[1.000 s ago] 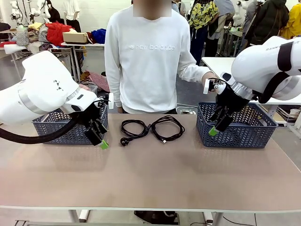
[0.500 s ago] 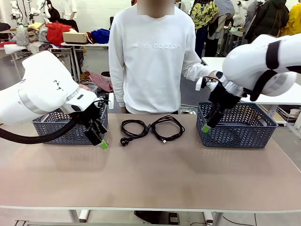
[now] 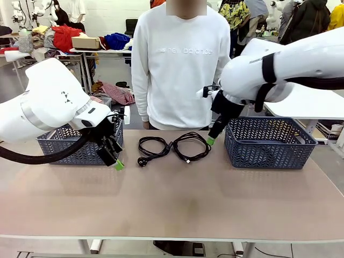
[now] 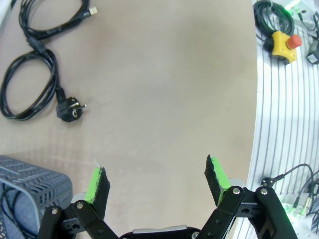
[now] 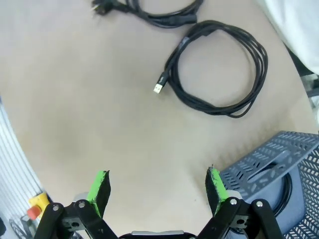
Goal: Organize the cables according to human instructions.
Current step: Pick up a bundle of cables and place it in the basket indicated by the human.
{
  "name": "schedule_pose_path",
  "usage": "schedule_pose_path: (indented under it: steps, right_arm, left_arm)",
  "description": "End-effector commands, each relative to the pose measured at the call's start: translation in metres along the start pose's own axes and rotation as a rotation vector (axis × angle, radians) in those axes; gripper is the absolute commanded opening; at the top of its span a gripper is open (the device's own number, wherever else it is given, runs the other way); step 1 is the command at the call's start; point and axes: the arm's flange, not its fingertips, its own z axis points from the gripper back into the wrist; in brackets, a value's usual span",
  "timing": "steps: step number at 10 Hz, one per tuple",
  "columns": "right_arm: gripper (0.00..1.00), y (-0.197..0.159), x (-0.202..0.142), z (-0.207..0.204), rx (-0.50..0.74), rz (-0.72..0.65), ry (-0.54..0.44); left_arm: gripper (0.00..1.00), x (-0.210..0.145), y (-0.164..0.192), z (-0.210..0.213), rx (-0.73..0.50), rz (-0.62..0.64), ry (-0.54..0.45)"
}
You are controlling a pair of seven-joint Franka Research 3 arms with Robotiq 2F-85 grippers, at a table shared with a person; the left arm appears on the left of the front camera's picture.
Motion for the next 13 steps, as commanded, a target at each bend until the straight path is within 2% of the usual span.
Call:
schedule_pose_path:
  steps: [1, 5, 13]
  right_arm:
    - [1.00, -0.003, 0.033, -0.019, -0.055, -0.050, 0.040]
    - [1.00, -0.011, 0.070, -0.059, -0.090, -0.105, 0.091]
    - [1.00, -0.016, 0.063, -0.070, -0.056, -0.097, 0.082]
  left_arm:
    - [1.00, -0.002, 0.000, 0.002, -0.006, 0.006, 0.001]
    - [1.00, -0.002, 0.000, 0.002, -0.006, 0.006, 0.001]
    - [1.00, -0.002, 0.000, 0.002, -0.006, 0.006, 0.001]
